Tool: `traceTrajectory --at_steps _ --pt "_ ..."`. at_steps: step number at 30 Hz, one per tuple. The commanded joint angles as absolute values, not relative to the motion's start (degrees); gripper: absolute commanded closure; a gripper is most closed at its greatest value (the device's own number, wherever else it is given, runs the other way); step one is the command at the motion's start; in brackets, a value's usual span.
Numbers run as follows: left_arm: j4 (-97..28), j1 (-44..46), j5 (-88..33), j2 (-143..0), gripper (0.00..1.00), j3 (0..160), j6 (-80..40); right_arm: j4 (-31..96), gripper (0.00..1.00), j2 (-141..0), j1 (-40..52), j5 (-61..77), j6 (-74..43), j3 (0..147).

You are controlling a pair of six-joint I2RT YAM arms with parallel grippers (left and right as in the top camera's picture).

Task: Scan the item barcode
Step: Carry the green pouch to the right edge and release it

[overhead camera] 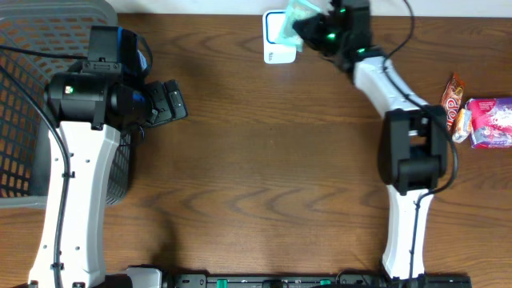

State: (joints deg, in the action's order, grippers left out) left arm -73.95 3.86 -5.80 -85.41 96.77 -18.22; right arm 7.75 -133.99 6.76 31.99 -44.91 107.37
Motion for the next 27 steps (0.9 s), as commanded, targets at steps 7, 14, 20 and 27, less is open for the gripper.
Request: traceTrajectory --at_steps 7,14,20,27 --pt "-74.1 3.7 -5.3 -85.2 0.02 96.9 -18.7 42.0 0.99 -121.9 -10.7 10.8 -21.8 110.1" --pt "-74.1 3.7 -5.3 -85.2 0.02 96.9 -18.7 54.7 0.85 -122.3 -22.3 2.2 -12.3 109.9" --pt "-74.1 3.7 -5.3 -85.2 0.02 96.9 -18.7 58.4 0.03 -122.3 -27.2 1.7 -12.3 109.8" --pt "-74.1 3.7 -5.3 -85.2 0.02 96.9 -18.7 64.0 0.01 -118.8 -28.6 2.0 -13.5 109.9"
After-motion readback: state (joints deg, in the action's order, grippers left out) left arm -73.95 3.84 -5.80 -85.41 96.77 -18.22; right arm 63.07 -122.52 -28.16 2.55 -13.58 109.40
